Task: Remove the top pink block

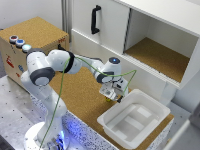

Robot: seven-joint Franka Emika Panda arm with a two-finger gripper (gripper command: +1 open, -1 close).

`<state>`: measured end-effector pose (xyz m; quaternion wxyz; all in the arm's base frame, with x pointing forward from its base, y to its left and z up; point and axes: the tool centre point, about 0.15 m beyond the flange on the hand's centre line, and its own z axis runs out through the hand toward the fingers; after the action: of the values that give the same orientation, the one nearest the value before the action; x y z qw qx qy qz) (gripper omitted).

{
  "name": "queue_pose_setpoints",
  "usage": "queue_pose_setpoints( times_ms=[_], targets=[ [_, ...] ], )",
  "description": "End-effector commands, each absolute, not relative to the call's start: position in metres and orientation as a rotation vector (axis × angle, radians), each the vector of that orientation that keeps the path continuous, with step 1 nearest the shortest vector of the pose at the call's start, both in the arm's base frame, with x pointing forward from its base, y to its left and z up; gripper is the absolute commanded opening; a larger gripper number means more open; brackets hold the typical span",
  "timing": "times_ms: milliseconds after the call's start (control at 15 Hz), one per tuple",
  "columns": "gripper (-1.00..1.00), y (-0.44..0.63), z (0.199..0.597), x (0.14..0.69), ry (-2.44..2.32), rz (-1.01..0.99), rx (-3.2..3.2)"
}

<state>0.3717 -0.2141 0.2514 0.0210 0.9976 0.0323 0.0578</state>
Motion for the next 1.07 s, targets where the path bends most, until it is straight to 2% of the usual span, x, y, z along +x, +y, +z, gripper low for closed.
queue_pose_setpoints(
  times_ms=[0,333,933,1000],
  targets=[
    [-1.0,-0.173,0.249,0.364,0.231,0.262,3.16],
    [-1.0,-0.118,0.294,0.331,0.367,0.279,3.264],
    [-1.0,-0.134,0.291,0.338,0.431,0.303,3.232],
    [1.0,-0.139,0.291,0.338,0.444,0.309,3.209]
  ],
)
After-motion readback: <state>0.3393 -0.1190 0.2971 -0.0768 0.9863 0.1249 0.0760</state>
